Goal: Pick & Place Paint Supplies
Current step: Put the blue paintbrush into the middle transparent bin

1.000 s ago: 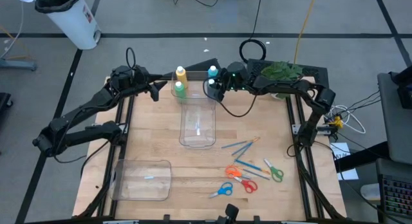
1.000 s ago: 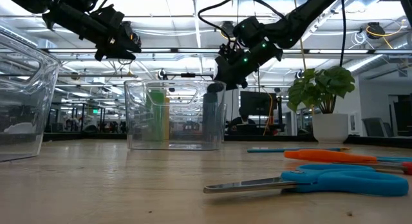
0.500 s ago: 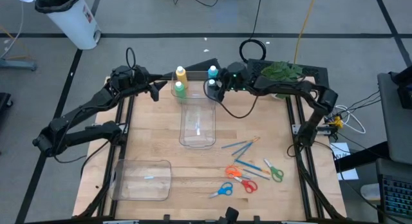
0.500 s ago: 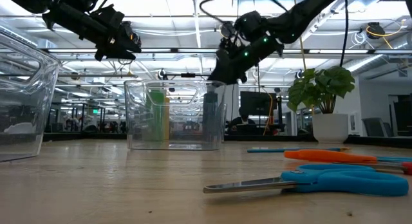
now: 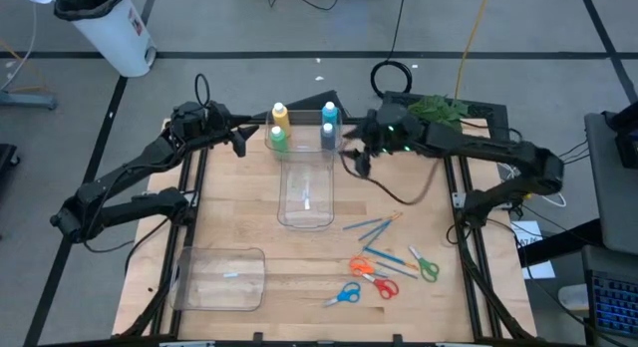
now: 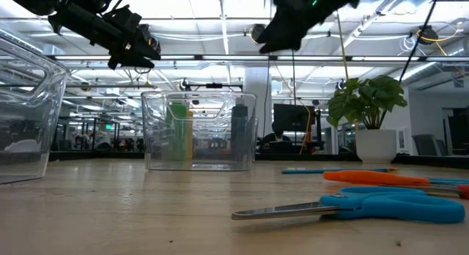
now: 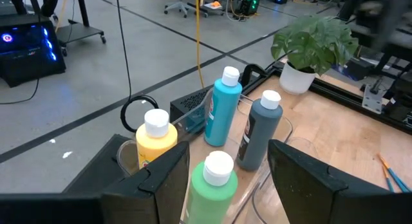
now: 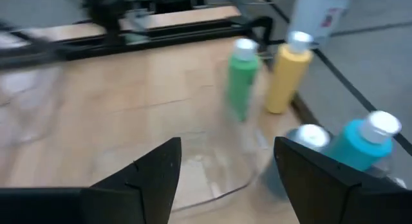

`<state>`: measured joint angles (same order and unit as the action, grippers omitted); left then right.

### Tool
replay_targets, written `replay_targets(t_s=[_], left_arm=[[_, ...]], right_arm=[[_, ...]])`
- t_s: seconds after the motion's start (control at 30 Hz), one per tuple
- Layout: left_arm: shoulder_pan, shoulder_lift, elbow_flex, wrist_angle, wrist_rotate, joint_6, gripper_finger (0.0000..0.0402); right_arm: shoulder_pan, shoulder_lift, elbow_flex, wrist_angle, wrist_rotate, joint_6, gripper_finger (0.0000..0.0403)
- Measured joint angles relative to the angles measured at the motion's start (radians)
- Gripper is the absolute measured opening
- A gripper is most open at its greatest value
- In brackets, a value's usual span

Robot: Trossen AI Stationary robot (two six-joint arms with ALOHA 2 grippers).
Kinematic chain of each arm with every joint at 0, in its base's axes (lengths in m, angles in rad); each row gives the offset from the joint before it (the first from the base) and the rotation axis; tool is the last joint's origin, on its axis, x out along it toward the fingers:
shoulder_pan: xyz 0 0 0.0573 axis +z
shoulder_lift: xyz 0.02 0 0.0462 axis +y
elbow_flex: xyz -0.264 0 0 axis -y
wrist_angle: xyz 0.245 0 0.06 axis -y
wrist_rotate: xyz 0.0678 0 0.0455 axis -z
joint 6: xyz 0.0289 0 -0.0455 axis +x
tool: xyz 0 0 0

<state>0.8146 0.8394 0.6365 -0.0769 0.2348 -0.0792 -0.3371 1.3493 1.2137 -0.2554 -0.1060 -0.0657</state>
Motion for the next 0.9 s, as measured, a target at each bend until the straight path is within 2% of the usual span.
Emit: replay_targets(t_s=[0.23,0.53,0.7,0.9], left_arm=[[0.000,0.000,0.000,0.000,0.000,0.000,0.0214],[0.000,0.000,0.000,0.000,0.000,0.000,0.0214],[0.000,0.000,0.000,0.000,0.000,0.000,0.0214],[0.000,0.000,0.000,0.000,0.000,0.000,0.0214]], right_arm=[[0.224,-0.131,-0.001,-0.148,-0.001,0.000,0.0231],[0.499,-0.158,-0.171,-0.095,-0.001,-0.008,0.0228],[0.582,-0.158,-0.316,0.029,0.000,-0.049,0.0226],[0.624,-0.158,-0.446,0.139,0.000,-0.048,0.0215]])
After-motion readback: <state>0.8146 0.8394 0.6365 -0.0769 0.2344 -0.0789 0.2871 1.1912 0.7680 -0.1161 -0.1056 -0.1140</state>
